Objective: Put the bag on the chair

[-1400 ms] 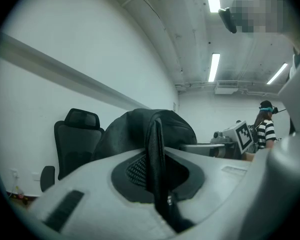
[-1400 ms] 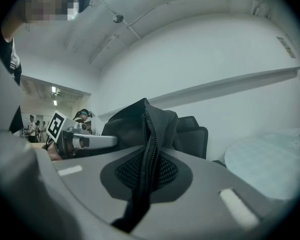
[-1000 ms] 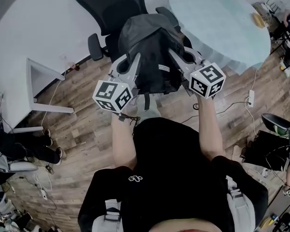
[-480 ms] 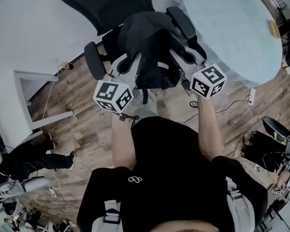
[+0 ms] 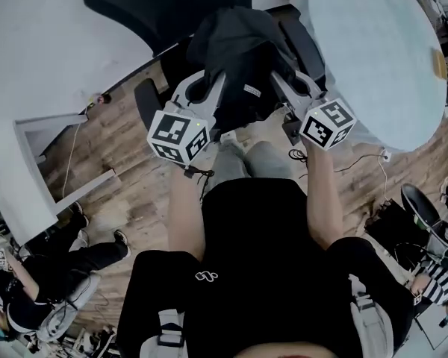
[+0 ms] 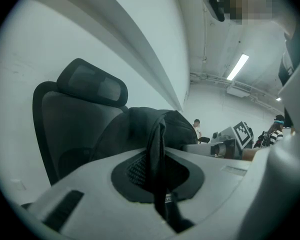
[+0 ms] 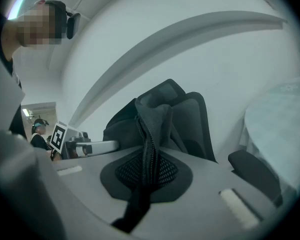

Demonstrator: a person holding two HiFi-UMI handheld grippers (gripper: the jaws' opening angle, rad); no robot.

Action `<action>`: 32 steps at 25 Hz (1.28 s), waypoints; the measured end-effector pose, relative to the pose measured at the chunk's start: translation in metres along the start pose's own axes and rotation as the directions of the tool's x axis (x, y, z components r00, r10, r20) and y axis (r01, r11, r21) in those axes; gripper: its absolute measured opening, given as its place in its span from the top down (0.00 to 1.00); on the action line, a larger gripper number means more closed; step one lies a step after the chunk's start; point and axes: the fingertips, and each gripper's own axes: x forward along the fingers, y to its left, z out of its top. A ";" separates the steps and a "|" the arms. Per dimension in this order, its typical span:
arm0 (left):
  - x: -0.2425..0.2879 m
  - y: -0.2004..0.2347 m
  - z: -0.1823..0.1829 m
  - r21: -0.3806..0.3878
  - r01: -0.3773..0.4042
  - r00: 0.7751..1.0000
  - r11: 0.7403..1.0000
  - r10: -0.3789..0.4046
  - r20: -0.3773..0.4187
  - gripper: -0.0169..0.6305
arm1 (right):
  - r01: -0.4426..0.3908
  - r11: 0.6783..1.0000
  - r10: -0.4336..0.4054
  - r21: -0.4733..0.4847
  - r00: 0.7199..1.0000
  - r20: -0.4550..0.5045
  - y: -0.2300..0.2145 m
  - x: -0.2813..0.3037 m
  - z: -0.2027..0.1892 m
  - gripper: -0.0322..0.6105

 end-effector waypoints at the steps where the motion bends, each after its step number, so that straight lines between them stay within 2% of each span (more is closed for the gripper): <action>1: 0.006 0.006 -0.001 -0.005 -0.003 1.000 1.000 0.003 -0.010 0.96 | 0.007 1.000 -0.007 0.001 1.000 -0.011 -0.007 0.005 0.001 0.92; 5: 0.037 0.035 -0.003 -0.011 -0.032 0.998 0.999 0.031 -0.050 0.96 | 0.021 1.000 -0.021 0.000 0.999 -0.048 -0.037 0.033 0.008 0.92; 14: 0.075 0.097 -0.018 -0.103 -0.157 0.984 0.982 0.148 -0.095 0.95 | -0.024 0.999 0.019 -0.030 0.984 -0.175 -0.088 0.095 0.007 0.92; 18: 0.090 0.125 -0.031 -0.094 -0.202 0.973 0.975 0.189 -0.129 0.95 | -0.016 0.999 0.010 -0.028 0.976 -0.216 -0.110 0.124 -0.002 0.92; 23: 0.109 0.160 -0.054 -0.067 -0.265 0.946 0.962 0.246 -0.212 0.95 | 0.019 1.000 -0.021 -0.010 0.963 -0.270 -0.134 0.155 -0.022 0.92; 28: 0.123 0.185 -0.099 -0.101 -0.319 0.906 0.942 0.272 -0.326 0.93 | 0.091 0.995 -0.070 0.048 0.941 -0.330 -0.160 0.172 -0.064 0.92; 32: 0.130 0.187 -0.108 -0.154 -0.317 0.910 0.936 0.254 -0.327 0.94 | 0.137 0.980 -0.089 0.141 0.949 -0.303 -0.169 0.173 -0.075 0.91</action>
